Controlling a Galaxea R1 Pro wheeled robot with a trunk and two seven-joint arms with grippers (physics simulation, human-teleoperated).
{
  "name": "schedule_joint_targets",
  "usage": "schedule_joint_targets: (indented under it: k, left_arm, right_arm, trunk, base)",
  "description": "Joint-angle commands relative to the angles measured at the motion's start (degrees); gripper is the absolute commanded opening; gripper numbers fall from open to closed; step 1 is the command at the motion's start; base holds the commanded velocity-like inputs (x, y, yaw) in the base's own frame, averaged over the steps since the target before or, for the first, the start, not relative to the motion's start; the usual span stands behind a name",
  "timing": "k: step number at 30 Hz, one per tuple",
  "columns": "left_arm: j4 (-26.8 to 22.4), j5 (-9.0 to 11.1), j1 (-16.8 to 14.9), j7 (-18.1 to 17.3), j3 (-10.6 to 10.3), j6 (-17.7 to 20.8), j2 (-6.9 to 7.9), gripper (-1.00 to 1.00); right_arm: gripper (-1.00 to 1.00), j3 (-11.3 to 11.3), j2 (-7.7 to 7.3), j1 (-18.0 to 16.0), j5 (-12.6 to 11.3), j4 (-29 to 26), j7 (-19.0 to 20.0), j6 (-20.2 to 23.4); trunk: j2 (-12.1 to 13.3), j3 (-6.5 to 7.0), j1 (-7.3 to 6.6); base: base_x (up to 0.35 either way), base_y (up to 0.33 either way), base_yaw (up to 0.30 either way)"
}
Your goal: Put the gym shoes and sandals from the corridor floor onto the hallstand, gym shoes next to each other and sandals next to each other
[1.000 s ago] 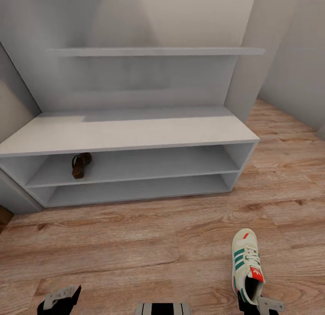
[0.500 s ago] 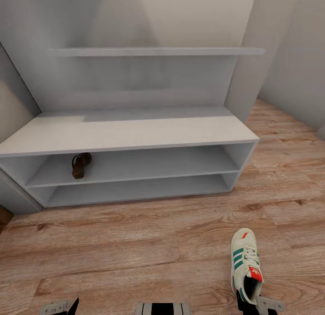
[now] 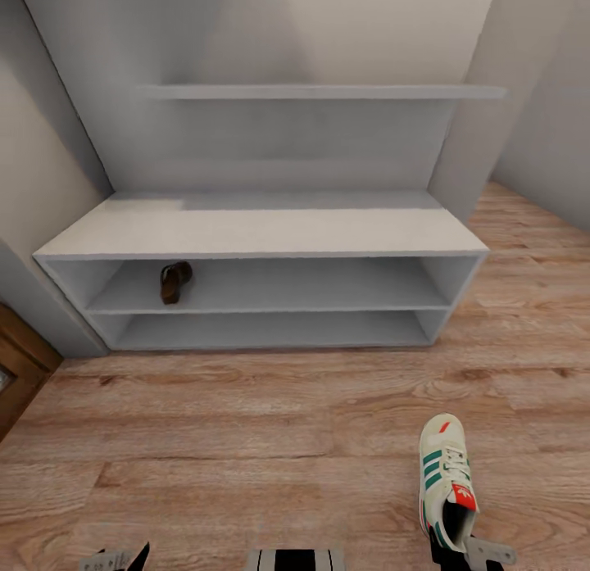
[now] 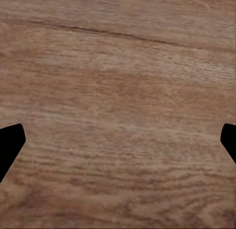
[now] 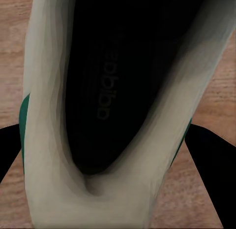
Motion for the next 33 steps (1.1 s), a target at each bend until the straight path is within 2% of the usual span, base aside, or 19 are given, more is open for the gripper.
schedule_joint_targets:
  k: [1,7,10,15,21,29,33]
  left_arm:
    - [0.07,0.08,-0.06,-0.59,0.4,0.0,-0.01,1.0]
    - [0.07,0.11,-0.06,-0.59,0.43,0.04,0.12,1.0]
    - [0.07,0.17,-0.06,-0.65,0.43,0.13,0.92,1.0]
    - [0.07,0.27,-0.06,-0.72,0.46,0.15,1.27,1.0]
    - [0.07,0.59,-0.06,-0.76,0.43,0.1,1.68,1.0]
    - [0.05,0.62,-0.13,-0.77,0.35,0.0,1.65,1.0]
    - [0.06,0.4,-0.14,-0.77,-0.06,-0.02,1.44,1.0]
  right_arm:
    - [-1.0,-0.31,0.03,-0.03,0.57,0.04,0.09,-0.19]
    - [-1.0,-0.37,-0.03,-0.03,0.57,-0.01,0.09,-0.19]
    - [-1.0,-0.38,-0.05,-0.03,0.57,-0.04,0.09,-0.23]
    - [-1.0,-0.39,-0.05,-0.03,0.57,-0.03,0.06,-0.27]
    - [-1.0,-0.39,-0.05,-0.03,0.57,0.0,0.06,-0.27]
    - [-1.0,-0.4,0.1,-0.03,0.65,0.34,-0.09,0.33]
    - [-1.0,0.42,0.25,-0.11,0.68,0.17,-0.25,2.02]
  trunk:
    - [-0.02,-0.04,-0.04]
    - [-0.02,-0.04,-0.04]
    - [-0.02,-0.04,-0.04]
    - [-0.02,-0.04,-0.04]
    - [-0.02,-0.04,-0.04]
    - [-0.02,-0.04,-0.04]
    - [-0.02,-0.04,-0.04]
  base:
    - [-0.308,-0.072,0.272]
    - [-0.17,-0.021,0.095]
    - [-0.024,-0.002,0.011]
    - [-0.011,0.004,0.003]
    - [-0.149,0.136,0.0]
    - [-0.035,0.036,0.0]
    - [-0.001,0.001,0.0]
